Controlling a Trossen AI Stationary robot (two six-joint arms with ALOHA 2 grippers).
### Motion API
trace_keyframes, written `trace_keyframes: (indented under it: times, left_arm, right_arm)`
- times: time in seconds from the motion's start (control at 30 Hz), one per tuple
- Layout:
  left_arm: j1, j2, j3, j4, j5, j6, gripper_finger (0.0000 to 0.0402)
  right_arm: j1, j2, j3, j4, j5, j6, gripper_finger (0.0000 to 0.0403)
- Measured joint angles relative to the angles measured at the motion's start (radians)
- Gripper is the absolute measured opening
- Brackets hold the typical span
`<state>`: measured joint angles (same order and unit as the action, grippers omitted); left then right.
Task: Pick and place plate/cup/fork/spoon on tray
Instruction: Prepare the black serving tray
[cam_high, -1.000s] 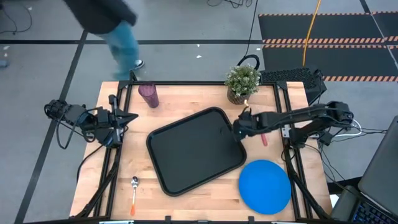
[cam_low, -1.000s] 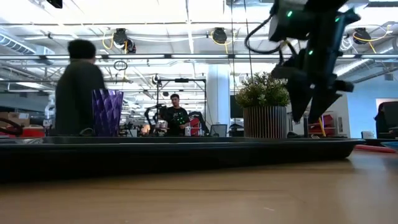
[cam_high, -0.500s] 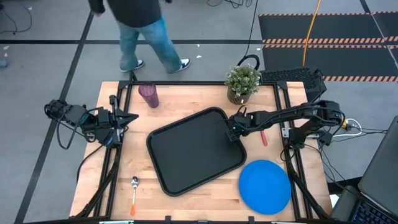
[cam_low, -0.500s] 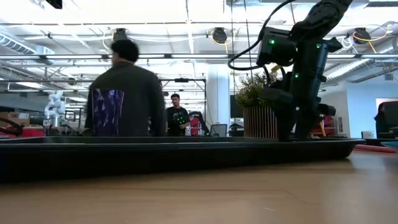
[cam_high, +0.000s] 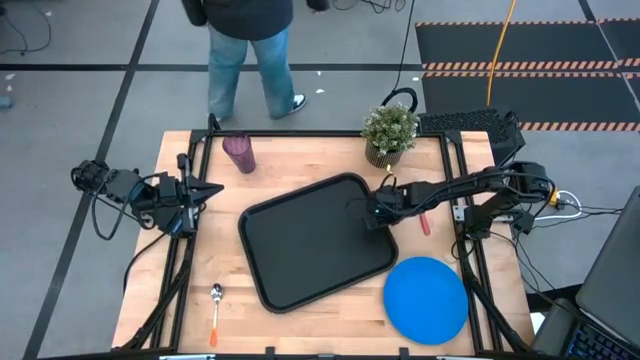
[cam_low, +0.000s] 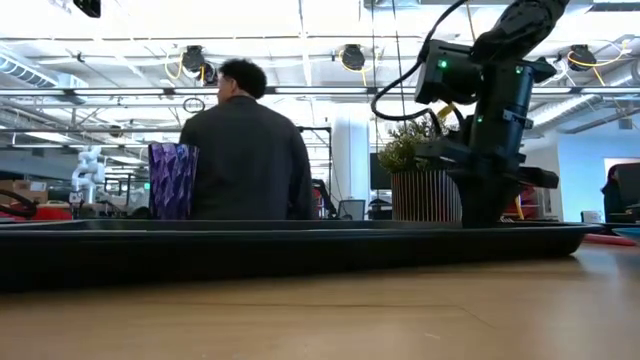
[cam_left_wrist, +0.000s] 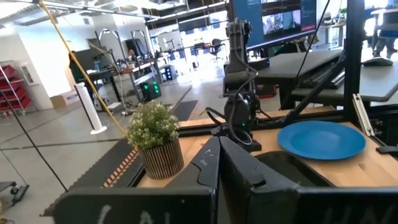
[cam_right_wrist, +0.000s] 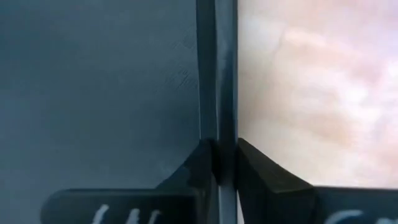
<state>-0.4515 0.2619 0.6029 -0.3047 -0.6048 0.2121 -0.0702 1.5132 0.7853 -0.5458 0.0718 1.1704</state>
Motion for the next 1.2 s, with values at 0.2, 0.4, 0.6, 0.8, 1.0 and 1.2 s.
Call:
trace_keyframes:
  times: [0.2, 0.4, 0.6, 0.8, 1.0, 1.2]
  left_arm:
    - [0.000, 0.000, 0.000, 0.022, -0.001, 0.034, 0.0010]
    - [0.000, 0.000, 0.000, 0.024, -0.001, 0.058, 0.0010]
    - [0.000, 0.000, 0.000, 0.026, -0.007, 0.065, 0.0010]
    - [0.000, 0.000, 0.000, 0.020, -0.008, 0.066, 0.0010]
    - [0.000, 0.000, 0.000, 0.014, -0.008, 0.074, 0.0010]
    - [0.000, 0.000, 0.000, 0.014, -0.008, 0.074, 0.0010]
  right_arm:
    - [0.062, -0.002, 0.000, 0.001, -0.021, 0.141, 0.0030]
    - [0.125, -0.002, 0.000, -0.016, -0.009, 0.268, 0.0030]
    - [0.172, -0.002, 0.000, -0.016, 0.030, 0.379, 0.0030]
    - [0.223, 0.000, 0.000, -0.007, 0.060, 0.511, 0.0030]
    - [0.255, 0.000, -0.001, 0.001, 0.080, 0.596, 0.0028]
    - [0.301, 0.001, 0.000, 0.020, 0.083, 0.671, 0.0027]
